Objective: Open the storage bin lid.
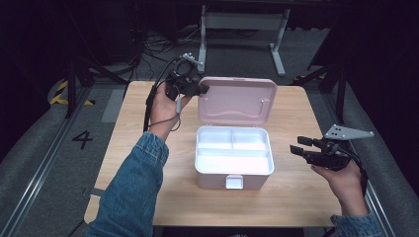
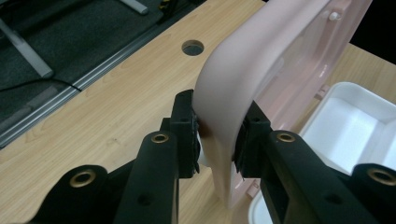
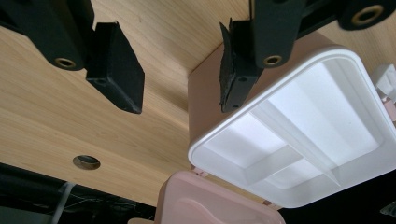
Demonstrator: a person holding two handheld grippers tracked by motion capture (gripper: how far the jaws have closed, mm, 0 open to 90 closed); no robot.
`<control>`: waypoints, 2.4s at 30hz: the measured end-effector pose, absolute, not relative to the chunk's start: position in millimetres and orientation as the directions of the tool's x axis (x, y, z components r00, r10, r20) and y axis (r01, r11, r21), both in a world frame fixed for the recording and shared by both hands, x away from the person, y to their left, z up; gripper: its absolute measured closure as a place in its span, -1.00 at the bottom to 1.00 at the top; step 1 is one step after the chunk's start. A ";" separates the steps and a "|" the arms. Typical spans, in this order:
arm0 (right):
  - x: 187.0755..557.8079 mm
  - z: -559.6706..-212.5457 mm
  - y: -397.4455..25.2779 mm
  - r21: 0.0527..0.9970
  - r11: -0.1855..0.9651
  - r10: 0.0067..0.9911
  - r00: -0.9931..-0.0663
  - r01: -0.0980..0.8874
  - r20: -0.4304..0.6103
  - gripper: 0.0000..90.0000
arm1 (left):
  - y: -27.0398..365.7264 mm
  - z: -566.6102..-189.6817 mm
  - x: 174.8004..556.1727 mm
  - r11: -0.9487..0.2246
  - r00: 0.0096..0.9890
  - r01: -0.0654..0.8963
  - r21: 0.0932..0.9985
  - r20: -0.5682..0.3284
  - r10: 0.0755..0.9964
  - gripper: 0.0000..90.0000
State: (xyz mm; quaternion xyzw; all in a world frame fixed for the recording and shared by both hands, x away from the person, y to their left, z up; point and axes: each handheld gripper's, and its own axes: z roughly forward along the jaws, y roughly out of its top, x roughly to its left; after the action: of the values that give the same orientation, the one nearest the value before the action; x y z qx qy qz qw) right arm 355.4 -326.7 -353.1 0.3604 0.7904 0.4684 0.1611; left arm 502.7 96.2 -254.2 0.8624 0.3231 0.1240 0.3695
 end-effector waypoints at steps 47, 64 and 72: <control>369.1 -364.7 -335.0 0.844 0.286 0.722 -0.681 0.453 0.121 0.08 | 87.1 -324.9 580.7 -0.504 0.655 0.668 0.547 -0.111 0.747 0.51; 368.8 -366.0 -336.5 0.841 0.278 0.721 -0.680 0.463 0.136 0.07 | 83.7 -346.1 591.1 -0.516 0.634 0.725 0.457 -0.150 0.758 0.45; 368.4 -366.0 -339.0 0.841 0.273 0.724 -0.676 0.467 0.140 0.07 | 88.5 -348.4 589.8 -0.512 0.631 0.729 0.454 -0.154 0.761 0.47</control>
State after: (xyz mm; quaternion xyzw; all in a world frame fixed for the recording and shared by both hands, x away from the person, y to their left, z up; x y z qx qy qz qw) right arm 368.4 -339.0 -366.0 0.3788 0.7861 0.4689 0.1368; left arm 589.8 88.5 -348.4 0.8690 0.4286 0.0326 0.2453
